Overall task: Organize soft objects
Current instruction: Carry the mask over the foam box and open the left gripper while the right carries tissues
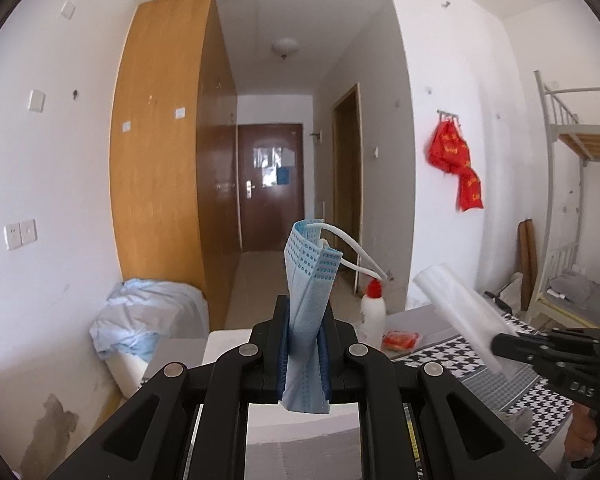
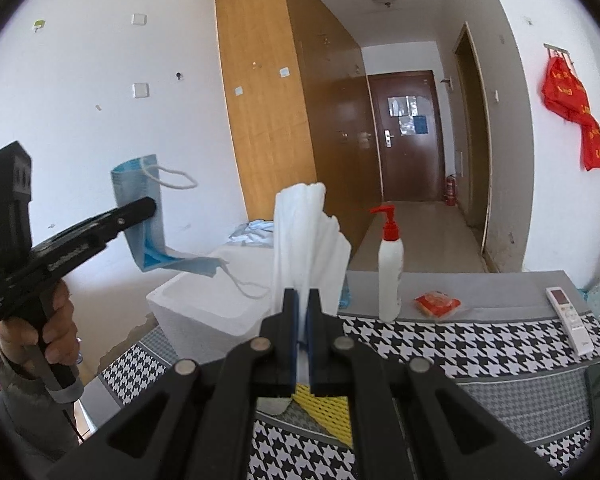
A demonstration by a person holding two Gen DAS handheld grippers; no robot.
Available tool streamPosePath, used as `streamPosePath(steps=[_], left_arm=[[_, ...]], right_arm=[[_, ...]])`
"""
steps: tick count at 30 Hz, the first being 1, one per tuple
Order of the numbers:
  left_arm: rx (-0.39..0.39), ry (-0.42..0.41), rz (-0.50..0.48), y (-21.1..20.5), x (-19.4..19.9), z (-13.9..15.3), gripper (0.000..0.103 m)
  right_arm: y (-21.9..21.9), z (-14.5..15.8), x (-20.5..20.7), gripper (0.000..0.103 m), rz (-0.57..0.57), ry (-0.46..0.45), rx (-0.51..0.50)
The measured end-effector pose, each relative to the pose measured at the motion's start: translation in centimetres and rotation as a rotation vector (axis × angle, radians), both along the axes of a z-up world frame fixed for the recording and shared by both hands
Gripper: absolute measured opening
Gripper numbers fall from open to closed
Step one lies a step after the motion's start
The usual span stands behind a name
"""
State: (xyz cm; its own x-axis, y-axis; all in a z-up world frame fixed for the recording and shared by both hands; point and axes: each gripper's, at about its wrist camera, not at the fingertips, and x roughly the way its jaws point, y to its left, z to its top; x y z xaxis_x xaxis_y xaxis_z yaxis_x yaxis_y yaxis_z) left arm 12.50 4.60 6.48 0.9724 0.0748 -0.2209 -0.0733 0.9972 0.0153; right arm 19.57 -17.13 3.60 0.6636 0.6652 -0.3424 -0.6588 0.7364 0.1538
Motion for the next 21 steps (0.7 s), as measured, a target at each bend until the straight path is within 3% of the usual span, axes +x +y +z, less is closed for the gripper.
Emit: streamPosePath(steps=[8,21], left_arm=[[-0.055,0.102,0.038,1.8,3.1,-1.4,0.013],[-0.079,0.224,0.036,2.7,6.4,-3.4,0.013]], right_arm=[[0.4,-0.1,0.5,0.006,-0.006,0.005,-0.011],[1.0,-0.4,1.1,0.006,-0.028,0.022,-0.028]])
